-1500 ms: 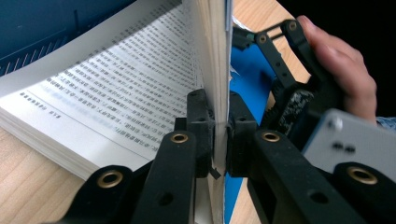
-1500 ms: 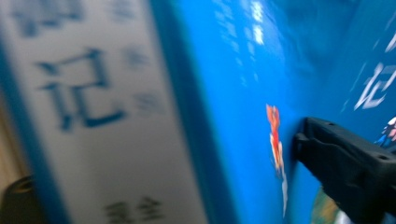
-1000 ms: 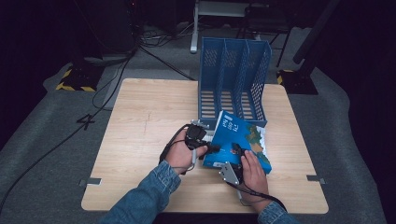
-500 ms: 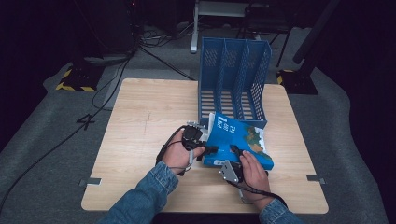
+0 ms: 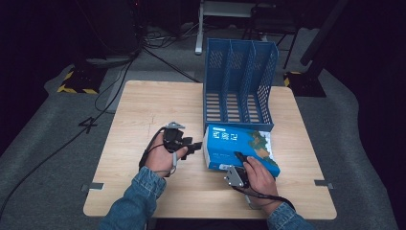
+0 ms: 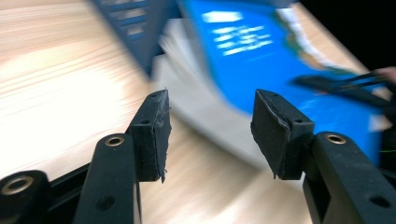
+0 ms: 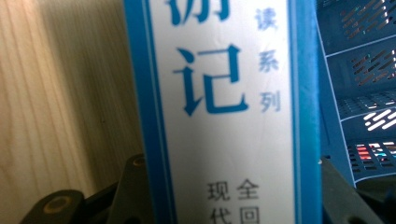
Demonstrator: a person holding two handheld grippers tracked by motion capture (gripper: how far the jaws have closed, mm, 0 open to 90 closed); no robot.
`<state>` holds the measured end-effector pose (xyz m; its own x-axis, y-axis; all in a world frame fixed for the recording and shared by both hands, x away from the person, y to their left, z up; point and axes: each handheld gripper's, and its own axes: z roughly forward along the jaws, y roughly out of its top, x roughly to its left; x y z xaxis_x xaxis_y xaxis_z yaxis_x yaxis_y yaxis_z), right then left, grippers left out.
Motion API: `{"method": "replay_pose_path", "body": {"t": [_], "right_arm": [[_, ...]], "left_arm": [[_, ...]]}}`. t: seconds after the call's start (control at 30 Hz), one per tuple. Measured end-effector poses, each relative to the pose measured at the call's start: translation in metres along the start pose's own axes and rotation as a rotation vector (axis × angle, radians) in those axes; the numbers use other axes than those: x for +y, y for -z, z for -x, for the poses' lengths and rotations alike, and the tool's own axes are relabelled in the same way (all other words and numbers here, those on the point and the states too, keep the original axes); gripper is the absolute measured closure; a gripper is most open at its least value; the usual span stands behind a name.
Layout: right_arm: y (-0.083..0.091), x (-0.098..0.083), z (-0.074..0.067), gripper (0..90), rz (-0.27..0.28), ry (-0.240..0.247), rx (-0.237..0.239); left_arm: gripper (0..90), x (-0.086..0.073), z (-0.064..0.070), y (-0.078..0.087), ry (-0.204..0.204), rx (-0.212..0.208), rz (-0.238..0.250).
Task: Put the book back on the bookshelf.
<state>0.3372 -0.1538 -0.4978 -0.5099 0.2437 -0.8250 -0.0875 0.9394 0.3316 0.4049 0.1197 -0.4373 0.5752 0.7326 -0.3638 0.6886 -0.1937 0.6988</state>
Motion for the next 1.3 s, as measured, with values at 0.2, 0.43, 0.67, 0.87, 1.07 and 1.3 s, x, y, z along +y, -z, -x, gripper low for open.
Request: {"method": "replay_pose_path", "body": {"t": [0.2, 0.43, 0.67, 0.87, 1.07, 1.3], "right_arm": [[0.007, 0.003, 0.007, 60.7, 0.009, -0.03, 0.022], [0.016, 0.006, 0.02, 61.2, 0.055, -0.109, 0.053], [0.03, 0.009, 0.037, 61.4, 0.115, -0.245, 0.091], [0.039, 0.006, 0.052, 61.6, 0.154, -0.346, 0.11], [0.05, -0.003, 0.073, 61.7, 0.21, -0.505, 0.136], [0.061, -0.012, 0.092, 61.8, 0.278, -0.676, 0.179]], "left_arm": [[42.0, -0.018, -0.037, 0.008, -0.064, 0.183, 0.003], [39.6, -0.034, -0.077, 0.016, -0.06, 0.325, -0.022], [39.7, -0.046, -0.104, 0.018, -0.046, 0.396, -0.054], [37.6, -0.049, -0.112, 0.018, -0.068, 0.399, -0.015], [35.4, -0.05, -0.113, 0.016, -0.073, 0.397, 0.006], [35.7, -0.05, -0.115, 0.017, -0.064, 0.394, 0.008]]}}
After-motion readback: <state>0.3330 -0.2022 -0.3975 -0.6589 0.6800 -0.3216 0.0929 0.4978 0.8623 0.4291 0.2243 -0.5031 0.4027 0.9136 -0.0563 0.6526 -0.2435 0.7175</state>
